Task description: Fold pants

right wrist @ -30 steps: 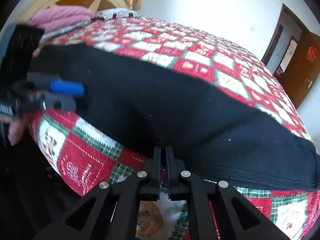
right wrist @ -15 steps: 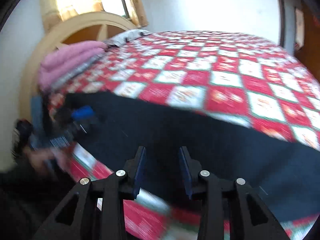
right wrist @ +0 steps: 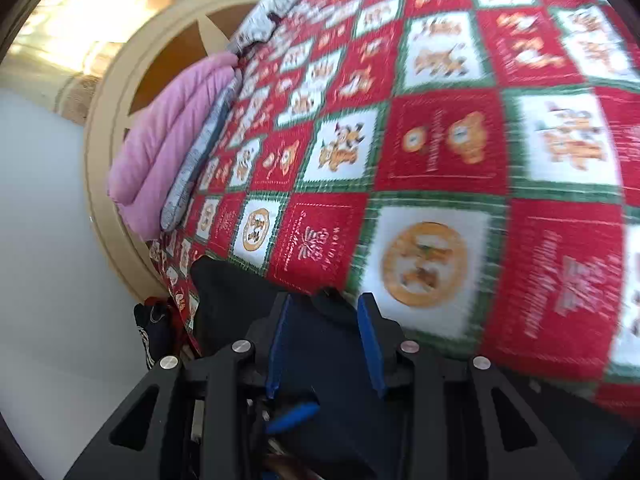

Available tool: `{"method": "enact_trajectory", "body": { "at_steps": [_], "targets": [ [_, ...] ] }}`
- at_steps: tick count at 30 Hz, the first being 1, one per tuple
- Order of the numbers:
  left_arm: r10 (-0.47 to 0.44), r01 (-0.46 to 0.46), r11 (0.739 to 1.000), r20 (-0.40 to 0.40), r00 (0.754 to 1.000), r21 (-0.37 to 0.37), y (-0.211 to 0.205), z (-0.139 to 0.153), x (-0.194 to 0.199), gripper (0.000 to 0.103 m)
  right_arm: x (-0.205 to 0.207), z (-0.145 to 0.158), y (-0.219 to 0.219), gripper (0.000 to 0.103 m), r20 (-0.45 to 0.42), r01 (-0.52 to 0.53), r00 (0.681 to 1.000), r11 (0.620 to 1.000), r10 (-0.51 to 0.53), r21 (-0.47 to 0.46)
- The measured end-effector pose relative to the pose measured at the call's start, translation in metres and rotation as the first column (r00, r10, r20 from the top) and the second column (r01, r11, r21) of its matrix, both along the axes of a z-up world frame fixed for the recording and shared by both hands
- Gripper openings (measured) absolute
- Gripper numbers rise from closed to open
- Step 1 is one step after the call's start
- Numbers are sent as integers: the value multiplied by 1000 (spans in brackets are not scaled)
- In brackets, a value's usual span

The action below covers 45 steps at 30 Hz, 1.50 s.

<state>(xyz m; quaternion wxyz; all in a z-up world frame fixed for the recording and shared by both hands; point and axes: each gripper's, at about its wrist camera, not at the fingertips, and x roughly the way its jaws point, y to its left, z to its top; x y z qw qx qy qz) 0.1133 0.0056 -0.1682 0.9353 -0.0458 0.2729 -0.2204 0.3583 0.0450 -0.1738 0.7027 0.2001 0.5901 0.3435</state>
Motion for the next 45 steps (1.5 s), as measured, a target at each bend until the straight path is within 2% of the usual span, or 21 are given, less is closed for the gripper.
{"method": "enact_trajectory", "body": {
  "at_steps": [3,5,6,7,10,12,14,17,19,20,21,23,24,27,30,35,38,42,44,45],
  "targets": [
    [2,-2,1000,8,1000,-9,1,0,1,80,7,-8,21,36,-21,-40,999,997,39,-70],
    [1,-1,1000,8,1000,-22,2,0,1,80,8,-12,29,25,-37,-78,997,993,74,-94],
    [1,-1,1000,8,1000,-25,3,-1,2,80,8,-13,33,10,-33,-78,997,989,74,-125],
    [1,-1,1000,10,1000,-25,2,-1,2,80,8,-12,36,6,-21,-81,997,988,79,-133],
    [-2,3,1000,19,1000,-18,1,-2,1,82,5,1,29,3,39,-33,999,995,36,-92],
    [-2,2,1000,27,1000,-4,-2,-3,-2,83,4,12,20,2,97,6,995,998,0,-64],
    [-4,3,1000,34,999,10,-4,-4,-2,84,7,12,17,2,114,31,993,997,-23,-76],
    [-3,2,1000,42,999,24,-5,-5,-5,86,11,-2,18,2,120,31,993,990,-15,-135],
    [-5,3,1000,49,999,29,-5,-5,-6,86,13,-18,21,3,79,-5,997,990,17,-141],
    [-6,5,1000,50,999,26,-5,-5,-6,86,12,-18,20,5,95,-6,995,991,19,-135],
    [-7,6,1000,51,999,22,-4,-5,-6,86,9,-14,15,9,107,7,994,992,6,-123],
    [-9,8,1000,51,999,14,-2,-4,-6,86,5,-6,6,27,130,31,991,991,-14,-129],
    [-8,8,1000,53,999,14,-2,-4,-6,86,-2,2,-3,37,167,46,986,989,-22,-142],
    [-3,2,1000,56,998,23,-5,-4,-8,86,-24,27,-37,39,249,91,967,983,-50,-157],
    [5,-8,999,65,998,52,-9,-4,-10,86,-50,45,-85,40,321,189,940,959,-115,-209],
    [28,-34,996,76,997,81,-14,-2,-15,87,-108,57,-182,43,391,381,884,879,-256,-287],
    [40,-46,995,73,997,89,-14,-2,-14,89,-141,57,-231,43,405,454,855,846,-325,-281],
    [43,-55,988,85,995,147,-21,-4,-16,92,-191,54,-301,43,442,580,786,764,-433,-283],
    [44,-59,984,89,995,168,-26,-5,-17,94,-209,52,-330,43,440,613,762,748,-475,-255],
    [45,-61,982,91,995,178,-27,-5,-17,94,-218,51,-348,43,442,644,740,724,-508,-247]
  ]
}}
